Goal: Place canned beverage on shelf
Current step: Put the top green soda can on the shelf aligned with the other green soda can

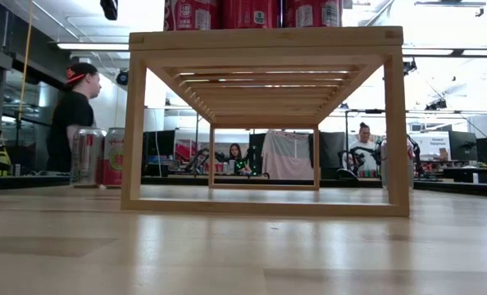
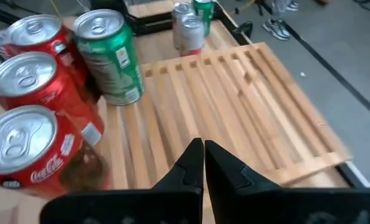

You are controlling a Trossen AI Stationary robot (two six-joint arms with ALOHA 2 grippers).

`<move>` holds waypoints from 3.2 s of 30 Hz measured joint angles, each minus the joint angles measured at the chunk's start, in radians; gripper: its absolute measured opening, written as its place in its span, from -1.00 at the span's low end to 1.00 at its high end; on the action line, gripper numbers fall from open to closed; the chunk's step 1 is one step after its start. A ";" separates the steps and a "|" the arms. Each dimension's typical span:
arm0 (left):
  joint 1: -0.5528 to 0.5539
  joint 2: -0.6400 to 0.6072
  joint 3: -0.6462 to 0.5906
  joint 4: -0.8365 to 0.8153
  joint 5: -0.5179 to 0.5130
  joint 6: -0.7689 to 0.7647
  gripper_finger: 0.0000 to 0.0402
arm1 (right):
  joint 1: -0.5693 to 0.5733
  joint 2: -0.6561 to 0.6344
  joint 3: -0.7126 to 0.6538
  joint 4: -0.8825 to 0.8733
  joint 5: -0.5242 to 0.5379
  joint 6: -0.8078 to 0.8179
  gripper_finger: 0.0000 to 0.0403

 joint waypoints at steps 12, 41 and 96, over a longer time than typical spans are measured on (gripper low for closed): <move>0.000 0.008 0.000 -0.013 -0.009 -0.005 -0.98 | -0.004 -0.150 -0.441 0.755 -0.075 -0.025 -1.00; 0.320 0.087 -0.001 -0.261 -0.200 -0.218 0.45 | -0.101 -0.150 -0.450 0.767 -0.026 0.041 -1.00; 0.808 0.805 0.300 -0.982 -0.454 -0.890 0.50 | -0.179 -0.129 -0.450 0.636 -0.027 0.040 -1.00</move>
